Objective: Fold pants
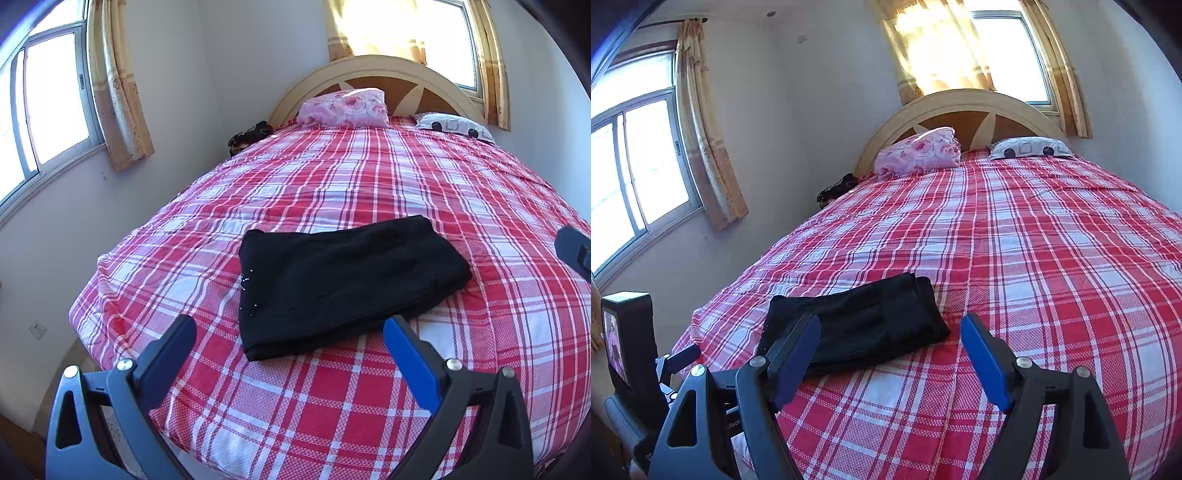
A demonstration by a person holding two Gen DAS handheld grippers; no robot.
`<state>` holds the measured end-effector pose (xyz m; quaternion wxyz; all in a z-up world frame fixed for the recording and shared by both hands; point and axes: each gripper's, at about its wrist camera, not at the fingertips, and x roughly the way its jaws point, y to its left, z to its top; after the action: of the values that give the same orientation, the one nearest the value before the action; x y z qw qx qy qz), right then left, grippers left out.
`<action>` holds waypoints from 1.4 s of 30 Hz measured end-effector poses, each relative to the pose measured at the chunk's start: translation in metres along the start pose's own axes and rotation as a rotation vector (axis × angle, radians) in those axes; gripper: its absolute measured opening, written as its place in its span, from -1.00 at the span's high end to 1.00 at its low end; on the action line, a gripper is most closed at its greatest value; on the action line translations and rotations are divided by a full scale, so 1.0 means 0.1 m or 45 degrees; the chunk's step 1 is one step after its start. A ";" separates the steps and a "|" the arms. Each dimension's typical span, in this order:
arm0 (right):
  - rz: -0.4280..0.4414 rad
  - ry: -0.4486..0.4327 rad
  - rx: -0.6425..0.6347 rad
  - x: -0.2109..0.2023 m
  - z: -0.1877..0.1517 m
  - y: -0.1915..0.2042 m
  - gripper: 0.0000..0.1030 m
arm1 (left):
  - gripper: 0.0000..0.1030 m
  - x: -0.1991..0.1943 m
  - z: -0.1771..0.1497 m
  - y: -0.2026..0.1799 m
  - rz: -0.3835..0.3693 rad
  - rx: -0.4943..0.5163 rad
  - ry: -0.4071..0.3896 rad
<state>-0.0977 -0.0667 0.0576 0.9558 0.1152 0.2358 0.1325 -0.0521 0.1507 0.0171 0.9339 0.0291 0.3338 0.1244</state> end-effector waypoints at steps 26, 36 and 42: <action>0.001 0.021 0.021 0.06 -0.05 -0.05 -0.55 | -1.00 -0.06 0.04 0.08 0.076 -0.017 -0.053; -0.015 0.027 0.027 0.08 -0.08 -0.05 -0.55 | -1.00 -0.03 0.04 0.07 0.063 -0.013 -0.030; -0.032 0.030 0.040 0.08 -0.09 -0.09 -0.55 | -1.00 -0.02 0.06 0.06 0.053 -0.021 -0.029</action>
<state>-0.0938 -0.0713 0.0444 0.9527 0.1255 0.2503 0.1182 -0.0517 0.1562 0.0238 0.9351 0.0299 0.3213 0.1462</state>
